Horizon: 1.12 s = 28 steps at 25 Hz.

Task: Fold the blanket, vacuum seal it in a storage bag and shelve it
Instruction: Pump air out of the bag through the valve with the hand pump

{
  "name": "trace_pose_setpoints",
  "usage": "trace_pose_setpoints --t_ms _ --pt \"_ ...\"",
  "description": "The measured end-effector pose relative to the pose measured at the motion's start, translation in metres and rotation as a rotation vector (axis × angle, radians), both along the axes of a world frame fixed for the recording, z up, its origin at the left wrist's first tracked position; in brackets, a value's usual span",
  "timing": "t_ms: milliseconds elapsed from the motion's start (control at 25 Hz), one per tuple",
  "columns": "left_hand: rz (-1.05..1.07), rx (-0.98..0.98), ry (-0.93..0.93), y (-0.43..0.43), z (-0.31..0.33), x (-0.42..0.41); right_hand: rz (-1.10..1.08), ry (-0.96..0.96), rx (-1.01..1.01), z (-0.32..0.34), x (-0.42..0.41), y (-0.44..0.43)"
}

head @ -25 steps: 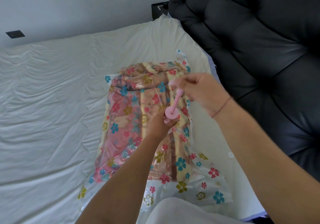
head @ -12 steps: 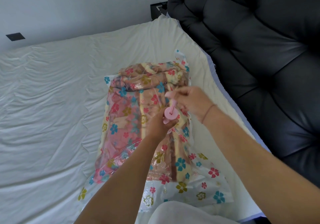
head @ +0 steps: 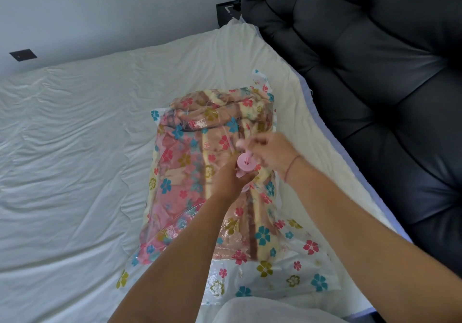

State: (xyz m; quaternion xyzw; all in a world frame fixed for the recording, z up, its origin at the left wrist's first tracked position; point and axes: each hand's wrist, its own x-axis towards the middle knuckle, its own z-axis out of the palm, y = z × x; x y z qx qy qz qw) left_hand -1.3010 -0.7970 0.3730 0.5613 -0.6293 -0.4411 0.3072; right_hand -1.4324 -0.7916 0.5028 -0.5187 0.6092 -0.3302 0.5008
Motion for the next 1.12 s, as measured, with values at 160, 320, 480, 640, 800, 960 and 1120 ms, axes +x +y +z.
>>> trace_pose_setpoints --t_ms 160,320,480,640,800,960,1120 --pt "0.008 -0.022 0.014 0.001 0.004 -0.001 -0.022 0.047 0.01 0.002 0.004 -0.001" --pt "0.0 -0.009 0.019 -0.002 0.003 0.0 0.019 -0.207 -0.244 0.068 -0.016 -0.003" --pt "-0.004 -0.032 -0.001 0.004 0.0 -0.004 -0.01 0.063 -0.017 -0.001 0.0 0.008" --pt "0.003 -0.031 0.014 0.003 0.005 -0.004 -0.041 0.04 -0.04 0.016 -0.003 0.005" --pt "0.001 -0.011 0.008 0.0 0.006 -0.002 -0.031 -0.213 -0.288 0.072 -0.016 0.001" --pt "-0.016 -0.04 -0.004 0.005 -0.001 -0.003 -0.061 0.007 -0.029 -0.005 0.004 0.016" --pt "0.015 -0.045 0.015 0.007 0.004 -0.003 -0.045 0.003 -0.021 0.013 0.003 0.015"
